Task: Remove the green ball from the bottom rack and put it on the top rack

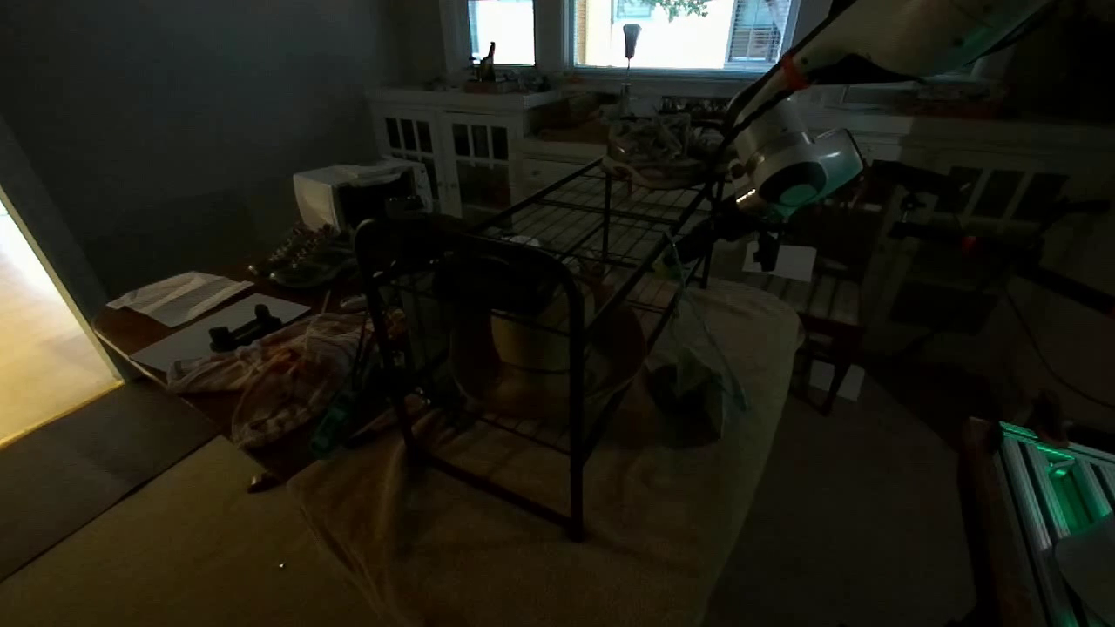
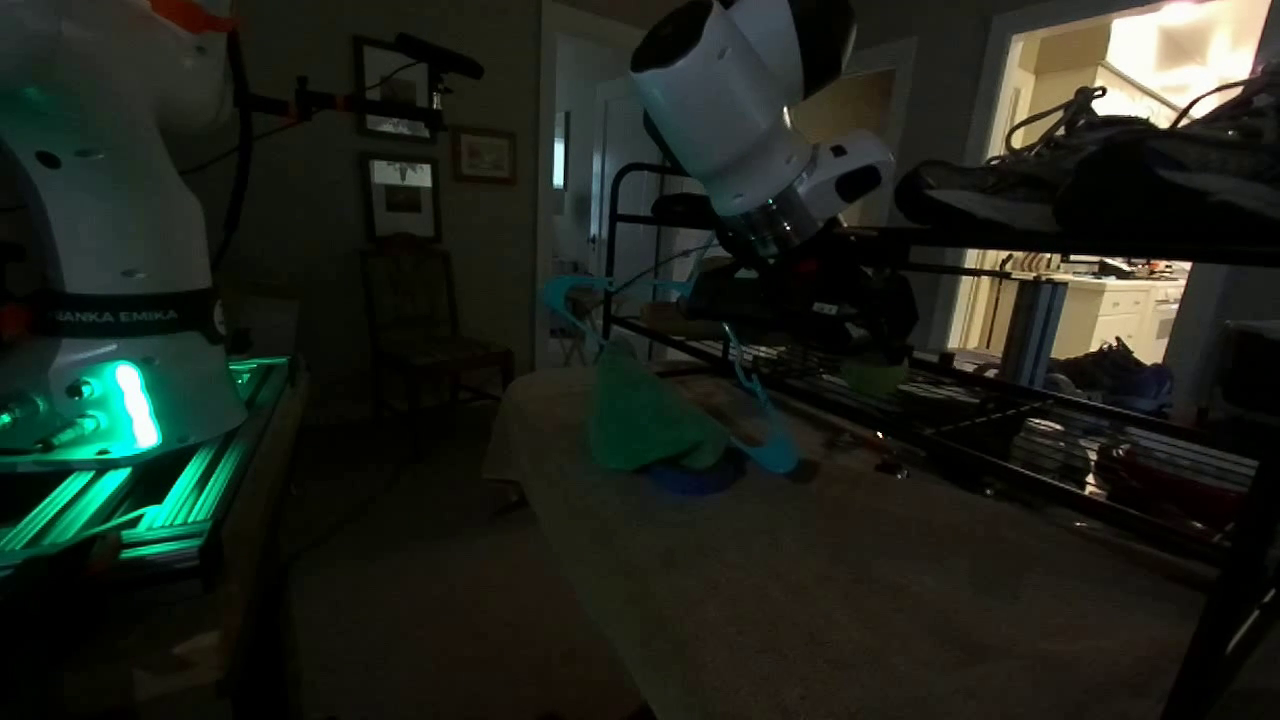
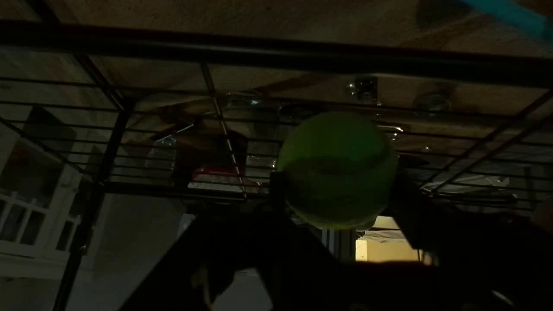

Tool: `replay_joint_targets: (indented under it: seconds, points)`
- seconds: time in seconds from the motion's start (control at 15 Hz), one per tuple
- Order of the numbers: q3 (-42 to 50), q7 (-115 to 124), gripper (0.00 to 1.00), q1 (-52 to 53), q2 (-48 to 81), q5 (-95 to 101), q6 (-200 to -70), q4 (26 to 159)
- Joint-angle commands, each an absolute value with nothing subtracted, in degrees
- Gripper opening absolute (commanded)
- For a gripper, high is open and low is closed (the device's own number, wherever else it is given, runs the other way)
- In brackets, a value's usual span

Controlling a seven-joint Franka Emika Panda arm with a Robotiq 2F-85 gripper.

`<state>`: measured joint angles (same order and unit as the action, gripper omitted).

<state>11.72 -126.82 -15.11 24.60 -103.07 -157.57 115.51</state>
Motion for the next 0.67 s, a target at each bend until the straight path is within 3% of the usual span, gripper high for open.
replay_joint_targets:
  seconds: [0.0,0.33,0.6]
  points:
    - [12.09,-126.4,0.36,-14.82,17.18,-102.77,-158.91,123.06]
    - [12.34,-123.13,0.36,-14.39,10.07,-99.84,-164.07,130.1]
    - [12.97,-108.57,0.36,-12.72,6.67,-85.97,-168.51,136.86]
